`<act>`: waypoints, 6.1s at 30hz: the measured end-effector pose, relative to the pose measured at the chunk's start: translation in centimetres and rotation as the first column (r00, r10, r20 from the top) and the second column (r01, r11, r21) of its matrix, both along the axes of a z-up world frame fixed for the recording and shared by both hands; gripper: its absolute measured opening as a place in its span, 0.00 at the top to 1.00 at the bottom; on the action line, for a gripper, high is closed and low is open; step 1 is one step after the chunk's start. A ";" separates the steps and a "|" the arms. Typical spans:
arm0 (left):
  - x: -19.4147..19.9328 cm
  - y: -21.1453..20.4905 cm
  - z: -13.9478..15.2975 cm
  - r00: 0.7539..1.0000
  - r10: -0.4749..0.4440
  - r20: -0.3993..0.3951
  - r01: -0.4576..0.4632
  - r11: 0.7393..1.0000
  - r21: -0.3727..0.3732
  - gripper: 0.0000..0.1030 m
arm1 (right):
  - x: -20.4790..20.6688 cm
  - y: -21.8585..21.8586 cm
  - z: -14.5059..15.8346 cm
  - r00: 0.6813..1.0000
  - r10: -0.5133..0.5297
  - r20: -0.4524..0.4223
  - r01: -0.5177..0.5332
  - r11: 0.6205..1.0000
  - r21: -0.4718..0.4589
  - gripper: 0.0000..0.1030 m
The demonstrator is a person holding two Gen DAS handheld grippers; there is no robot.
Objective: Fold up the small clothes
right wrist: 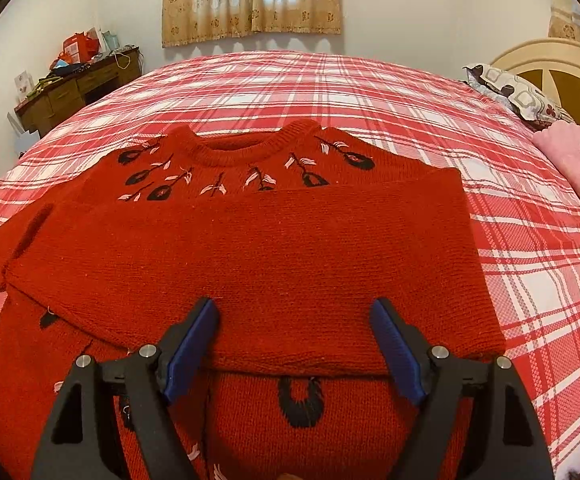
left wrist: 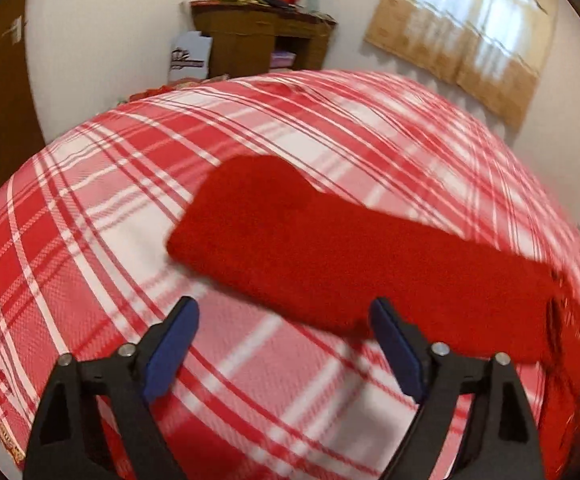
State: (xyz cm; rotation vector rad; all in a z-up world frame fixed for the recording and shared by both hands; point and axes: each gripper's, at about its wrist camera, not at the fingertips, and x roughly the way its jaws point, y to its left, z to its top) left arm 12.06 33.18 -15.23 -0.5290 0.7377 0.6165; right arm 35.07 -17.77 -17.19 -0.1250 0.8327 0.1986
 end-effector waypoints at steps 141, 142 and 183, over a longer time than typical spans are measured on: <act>17.8 -33.8 20.8 0.686 -0.658 0.310 0.620 0.752 0.224 0.95 | -6.6 -11.2 5.4 0.990 -0.075 0.118 0.051 0.979 0.196 0.18; 18.0 -34.2 20.6 0.685 -0.660 0.308 0.620 0.751 0.228 0.95 | -6.6 -11.2 5.3 0.990 -0.079 0.119 0.054 0.978 0.200 0.18; 11.1 -22.6 3.0 0.889 -0.454 -0.055 0.447 0.837 0.317 0.11 | -4.7 -10.0 5.0 1.000 -0.004 0.010 0.001 0.968 0.250 0.48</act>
